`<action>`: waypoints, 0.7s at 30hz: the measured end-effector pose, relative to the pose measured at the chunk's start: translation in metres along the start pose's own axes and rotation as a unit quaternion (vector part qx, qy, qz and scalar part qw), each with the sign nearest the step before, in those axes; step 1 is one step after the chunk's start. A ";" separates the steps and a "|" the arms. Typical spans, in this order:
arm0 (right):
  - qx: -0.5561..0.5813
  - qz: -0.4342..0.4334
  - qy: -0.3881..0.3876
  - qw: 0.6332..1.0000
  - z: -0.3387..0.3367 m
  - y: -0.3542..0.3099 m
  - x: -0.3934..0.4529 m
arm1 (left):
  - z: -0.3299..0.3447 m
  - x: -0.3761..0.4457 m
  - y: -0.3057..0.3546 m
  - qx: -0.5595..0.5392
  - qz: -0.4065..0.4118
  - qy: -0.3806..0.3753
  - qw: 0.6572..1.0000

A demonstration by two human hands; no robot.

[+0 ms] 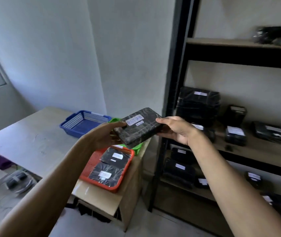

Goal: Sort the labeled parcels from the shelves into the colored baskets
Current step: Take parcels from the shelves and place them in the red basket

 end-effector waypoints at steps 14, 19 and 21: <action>-0.038 0.092 0.076 0.992 0.265 0.130 0.207 | -0.278 0.153 -0.046 0.234 -0.055 0.085 0.967; -0.213 0.152 0.076 0.962 0.297 0.209 0.239 | -0.314 0.192 -0.095 0.338 -0.071 0.114 0.932; -0.291 0.161 0.076 0.940 0.298 0.229 0.244 | -0.316 0.206 -0.107 0.403 -0.045 0.105 0.908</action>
Point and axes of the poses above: each hand's wrist, its own x-axis towards the middle knuckle, its own z-axis out of the palm, y = z × x, the point moved 5 cm from there along x, towards the middle knuckle, and after that the axes turned 4 degrees about y, right-handed, at the moved point
